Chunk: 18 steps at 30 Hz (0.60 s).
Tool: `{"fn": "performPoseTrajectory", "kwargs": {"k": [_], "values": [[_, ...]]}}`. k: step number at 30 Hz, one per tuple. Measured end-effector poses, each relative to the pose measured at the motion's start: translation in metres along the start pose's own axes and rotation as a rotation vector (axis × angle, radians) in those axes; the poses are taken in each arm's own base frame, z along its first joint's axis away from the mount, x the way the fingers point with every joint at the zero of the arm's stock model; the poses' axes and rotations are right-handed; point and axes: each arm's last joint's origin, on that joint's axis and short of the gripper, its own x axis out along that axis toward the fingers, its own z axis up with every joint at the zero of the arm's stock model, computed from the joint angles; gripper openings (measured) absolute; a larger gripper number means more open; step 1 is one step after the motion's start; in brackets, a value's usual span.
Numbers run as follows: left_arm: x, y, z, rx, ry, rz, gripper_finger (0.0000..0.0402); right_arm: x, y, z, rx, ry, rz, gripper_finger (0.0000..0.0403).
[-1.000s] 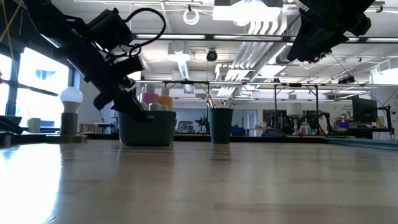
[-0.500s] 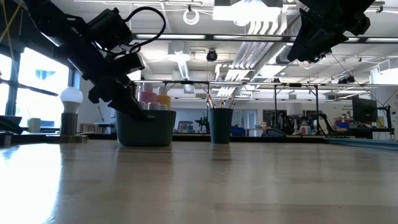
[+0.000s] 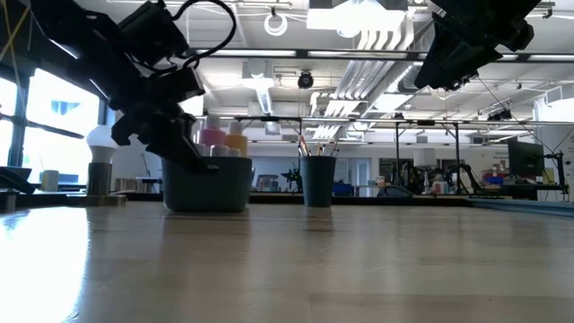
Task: Pick & Place Paint Supplies
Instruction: Adjust the green bin
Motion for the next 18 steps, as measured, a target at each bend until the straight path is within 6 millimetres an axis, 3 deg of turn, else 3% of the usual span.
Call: {"fn": "performPoseTrajectory", "kwargs": {"k": [18], "values": [[-0.006,-0.037,0.003,-0.008,-0.017,-0.057,0.0006,0.000,0.000,0.000,0.000,0.000,0.000,0.0199]]}}
